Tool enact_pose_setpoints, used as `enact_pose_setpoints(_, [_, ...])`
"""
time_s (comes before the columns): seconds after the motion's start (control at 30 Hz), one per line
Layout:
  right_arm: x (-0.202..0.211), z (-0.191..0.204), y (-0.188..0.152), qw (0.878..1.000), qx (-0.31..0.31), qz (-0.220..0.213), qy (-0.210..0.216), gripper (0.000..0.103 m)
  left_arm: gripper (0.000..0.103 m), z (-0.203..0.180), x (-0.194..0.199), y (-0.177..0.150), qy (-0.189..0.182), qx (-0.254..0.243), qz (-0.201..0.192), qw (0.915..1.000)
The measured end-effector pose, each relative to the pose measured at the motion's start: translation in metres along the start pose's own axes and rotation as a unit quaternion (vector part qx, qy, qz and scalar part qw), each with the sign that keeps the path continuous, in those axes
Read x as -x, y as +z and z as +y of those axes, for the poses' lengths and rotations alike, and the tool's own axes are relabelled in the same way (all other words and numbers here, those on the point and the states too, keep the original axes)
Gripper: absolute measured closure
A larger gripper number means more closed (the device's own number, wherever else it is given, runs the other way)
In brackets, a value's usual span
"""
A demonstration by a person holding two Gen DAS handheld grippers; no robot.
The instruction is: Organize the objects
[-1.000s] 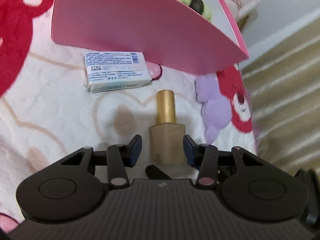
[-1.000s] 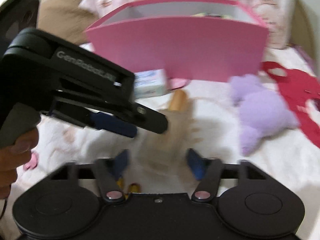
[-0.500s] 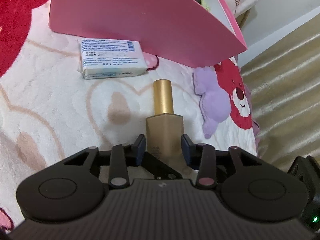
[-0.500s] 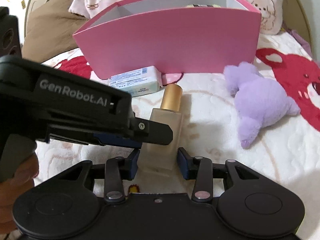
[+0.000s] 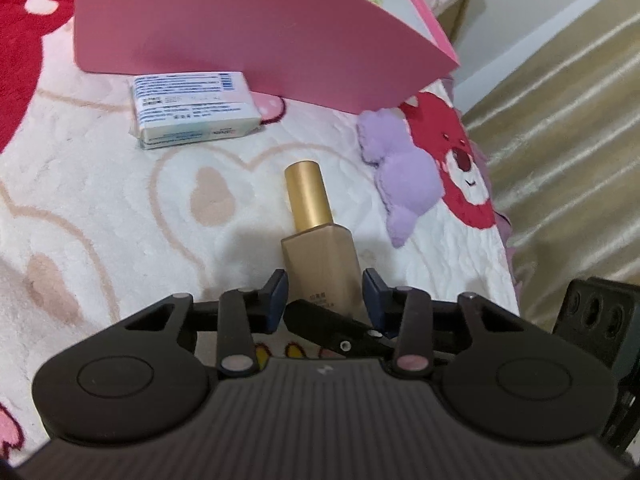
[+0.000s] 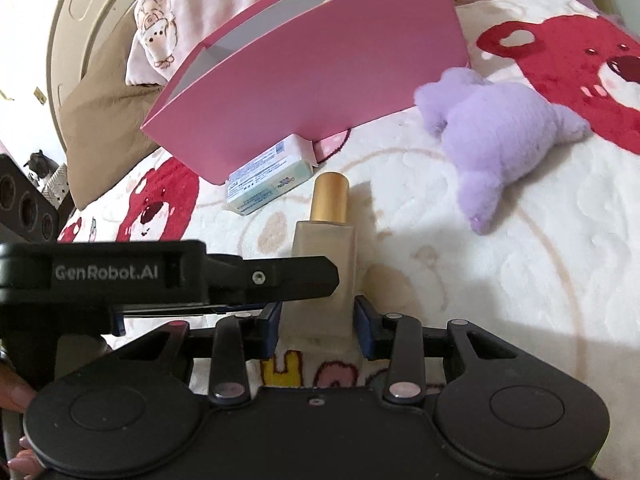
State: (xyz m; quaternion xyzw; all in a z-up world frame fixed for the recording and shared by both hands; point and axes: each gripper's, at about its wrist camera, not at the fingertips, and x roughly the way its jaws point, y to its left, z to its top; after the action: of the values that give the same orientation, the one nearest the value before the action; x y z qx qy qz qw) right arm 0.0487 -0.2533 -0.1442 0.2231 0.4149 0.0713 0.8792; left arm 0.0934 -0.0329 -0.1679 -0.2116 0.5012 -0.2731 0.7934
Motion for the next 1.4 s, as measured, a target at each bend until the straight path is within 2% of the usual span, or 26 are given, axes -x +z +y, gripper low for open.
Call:
enact_pose_setpoints(0.1, [0.003,0.025,-0.007,0.998,0.057,-0.001,-0.023,0.060,0.064,0.000,0.001,-0.003,-0.007,0.019,0.009,0.9998])
enact_pose_setpoints(0.23, [0.012,0.024,0.000,0.999,0.047,0.006,-0.008,0.060,0.064,-0.008,0.011,-0.006,-0.003,0.013,0.005,0.9999])
enact_pose_setpoints(0.4, [0.028,0.038,0.016,0.997,0.075,0.001,0.005,0.060,0.064,-0.028,0.032,0.002,-0.007,-0.012,-0.010,0.9999])
enact_pose_setpoints(0.67, [0.065,0.070,0.047,0.992,0.124,-0.016,0.012,0.061,0.064,-0.054,0.076,0.022,-0.019,-0.011,-0.026,0.9994])
enact_pose_setpoints(0.77, [0.077,0.085,0.068,0.988,0.152,-0.019,0.030,0.061,0.066,-0.059,0.101,0.039,-0.024,-0.007,-0.033,0.9991])
enact_pose_setpoints(0.87, [0.087,0.101,0.097,0.980,0.193,-0.022,0.047,0.061,0.066,-0.068,0.125,0.059,-0.022,-0.013,-0.057,0.9980])
enact_pose_setpoints(1.0, [0.098,0.129,0.140,0.976,0.207,-0.037,0.054,0.061,0.064,-0.083,0.158,0.086,-0.010,-0.024,-0.114,0.9931])
enact_pose_setpoints(1.1, [0.101,0.151,0.168,0.969,0.233,-0.050,0.057,0.061,0.063,-0.088,0.175,0.111,-0.005,-0.026,-0.141,0.9897])
enact_pose_setpoints(1.27, [0.083,0.173,0.206,0.963,0.259,-0.046,0.061,0.062,0.063,-0.079,0.178,0.151,0.020,0.013,-0.135,0.9906])
enact_pose_setpoints(1.4, [0.058,0.170,0.224,0.967,0.241,-0.038,0.081,0.062,0.063,-0.069,0.168,0.176,0.059,0.034,-0.126,0.9897])
